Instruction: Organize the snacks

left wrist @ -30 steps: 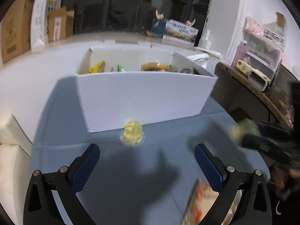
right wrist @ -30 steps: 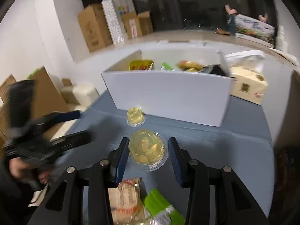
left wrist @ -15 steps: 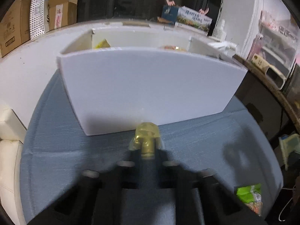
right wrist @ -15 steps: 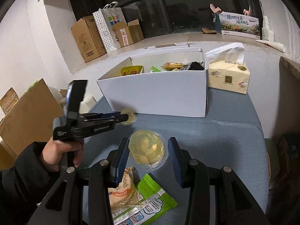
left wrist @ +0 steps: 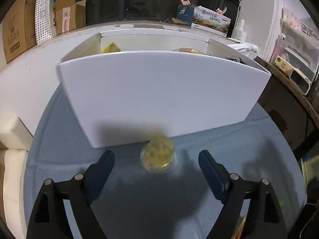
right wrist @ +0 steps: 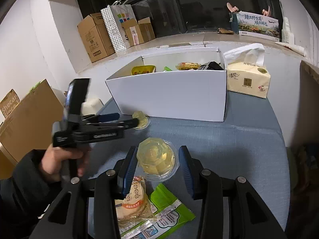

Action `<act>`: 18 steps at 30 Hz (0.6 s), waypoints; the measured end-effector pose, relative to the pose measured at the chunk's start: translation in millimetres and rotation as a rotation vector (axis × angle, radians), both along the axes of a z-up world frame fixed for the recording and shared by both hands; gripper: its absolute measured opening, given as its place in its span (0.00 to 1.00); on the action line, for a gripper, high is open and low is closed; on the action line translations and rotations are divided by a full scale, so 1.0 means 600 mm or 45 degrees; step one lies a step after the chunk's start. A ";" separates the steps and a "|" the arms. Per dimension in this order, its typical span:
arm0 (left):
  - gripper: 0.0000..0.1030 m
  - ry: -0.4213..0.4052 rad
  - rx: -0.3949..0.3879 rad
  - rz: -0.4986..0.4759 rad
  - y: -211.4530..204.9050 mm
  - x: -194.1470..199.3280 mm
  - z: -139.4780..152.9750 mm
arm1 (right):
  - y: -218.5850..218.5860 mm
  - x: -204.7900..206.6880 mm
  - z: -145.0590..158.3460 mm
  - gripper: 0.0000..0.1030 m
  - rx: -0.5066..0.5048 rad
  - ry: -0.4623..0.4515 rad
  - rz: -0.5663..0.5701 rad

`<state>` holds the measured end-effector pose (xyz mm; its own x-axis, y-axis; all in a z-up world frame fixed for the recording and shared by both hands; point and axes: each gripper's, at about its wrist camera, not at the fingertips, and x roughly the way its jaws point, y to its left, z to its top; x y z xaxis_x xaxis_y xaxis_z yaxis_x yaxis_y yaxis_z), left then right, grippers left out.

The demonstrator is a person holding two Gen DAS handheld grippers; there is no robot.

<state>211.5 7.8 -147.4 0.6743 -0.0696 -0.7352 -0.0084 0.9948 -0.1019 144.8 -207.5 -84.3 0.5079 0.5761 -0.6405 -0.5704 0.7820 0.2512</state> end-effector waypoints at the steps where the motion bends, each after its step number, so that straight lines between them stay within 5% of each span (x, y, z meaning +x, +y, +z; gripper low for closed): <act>1: 0.87 0.009 0.010 0.007 -0.004 0.007 -0.002 | -0.001 0.000 -0.001 0.45 -0.002 0.001 -0.004; 5: 0.81 0.024 0.034 0.016 -0.016 0.021 -0.008 | -0.008 0.000 -0.001 0.45 0.009 0.006 -0.014; 6: 0.45 0.015 0.034 -0.002 -0.018 0.021 -0.008 | -0.008 0.000 -0.001 0.45 0.010 0.006 -0.014; 7: 0.34 0.038 0.050 0.003 -0.019 0.024 -0.011 | -0.009 -0.001 -0.001 0.45 0.011 0.006 -0.016; 13: 0.33 -0.048 0.032 -0.021 -0.010 -0.009 0.009 | -0.007 -0.003 0.002 0.45 0.014 0.000 -0.018; 18: 0.33 -0.230 -0.068 -0.002 0.020 -0.073 0.091 | -0.011 0.001 0.016 0.45 0.033 -0.029 -0.029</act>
<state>167.8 19.7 -92.7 0.7947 -0.1067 -0.5976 0.0164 0.9879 -0.1545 145.2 -214.3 -74.5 0.5355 0.5804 -0.6135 -0.5580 0.7884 0.2589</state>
